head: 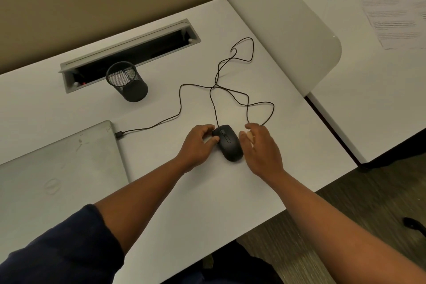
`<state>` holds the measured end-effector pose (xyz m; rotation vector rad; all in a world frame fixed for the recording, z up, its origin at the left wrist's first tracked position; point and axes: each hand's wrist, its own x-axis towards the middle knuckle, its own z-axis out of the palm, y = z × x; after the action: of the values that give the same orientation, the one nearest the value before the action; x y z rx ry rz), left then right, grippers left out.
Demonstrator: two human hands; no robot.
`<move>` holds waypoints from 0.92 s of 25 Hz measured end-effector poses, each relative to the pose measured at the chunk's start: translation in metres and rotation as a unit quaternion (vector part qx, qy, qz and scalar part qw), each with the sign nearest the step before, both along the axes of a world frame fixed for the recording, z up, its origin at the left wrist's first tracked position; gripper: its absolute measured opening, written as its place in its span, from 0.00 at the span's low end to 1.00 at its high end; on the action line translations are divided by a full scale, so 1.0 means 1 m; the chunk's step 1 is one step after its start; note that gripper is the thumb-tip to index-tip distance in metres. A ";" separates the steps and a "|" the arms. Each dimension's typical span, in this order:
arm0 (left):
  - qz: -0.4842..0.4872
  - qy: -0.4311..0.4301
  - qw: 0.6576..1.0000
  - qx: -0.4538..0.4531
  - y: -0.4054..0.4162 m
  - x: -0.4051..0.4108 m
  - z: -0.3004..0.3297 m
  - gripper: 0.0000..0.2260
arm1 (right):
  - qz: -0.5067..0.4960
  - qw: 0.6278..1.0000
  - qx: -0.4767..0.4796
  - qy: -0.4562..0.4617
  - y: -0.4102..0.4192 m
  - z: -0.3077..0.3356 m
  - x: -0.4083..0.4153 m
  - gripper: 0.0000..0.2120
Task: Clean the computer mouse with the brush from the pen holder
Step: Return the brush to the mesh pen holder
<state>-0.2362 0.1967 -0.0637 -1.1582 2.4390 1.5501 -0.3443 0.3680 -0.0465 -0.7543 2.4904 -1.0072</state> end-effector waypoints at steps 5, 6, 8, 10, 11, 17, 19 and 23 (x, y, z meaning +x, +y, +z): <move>0.025 0.001 0.999 0.033 -0.007 0.008 0.009 0.21 | -0.048 0.985 -0.157 0.054 -0.008 0.030 -0.020 0.12; 0.029 -0.006 0.999 0.021 -0.010 0.011 0.012 0.21 | -0.056 0.984 -0.161 0.057 -0.013 0.037 -0.024 0.13; 0.035 -0.027 0.999 -0.021 -0.019 0.023 0.018 0.20 | -0.062 0.986 -0.144 0.053 -0.028 0.051 -0.030 0.18; 0.038 -0.044 0.996 -0.073 -0.034 0.041 0.024 0.19 | -0.057 0.988 -0.137 0.033 -0.047 0.062 -0.033 0.21; 0.037 -0.054 0.992 -0.104 -0.043 0.051 0.027 0.19 | -0.053 0.988 -0.144 0.016 -0.058 0.066 -0.033 0.21; 0.020 -0.164 0.963 -0.213 -0.117 0.119 0.041 0.30 | -0.004 0.970 -0.187 -0.152 -0.139 0.087 -0.008 0.10; 0.011 -0.216 0.952 -0.218 -0.143 0.140 0.044 0.38 | 0.016 0.962 -0.209 -0.176 -0.165 0.094 0.001 0.07; 0.003 -0.263 0.943 -0.202 -0.185 0.180 0.042 0.45 | 0.100 0.967 -0.217 -0.085 -0.224 0.105 0.021 0.01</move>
<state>-0.0563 0.0122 -0.0215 -1.4050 2.4070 0.6158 -0.3238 0.1439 0.0584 -0.9761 2.0205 -1.4909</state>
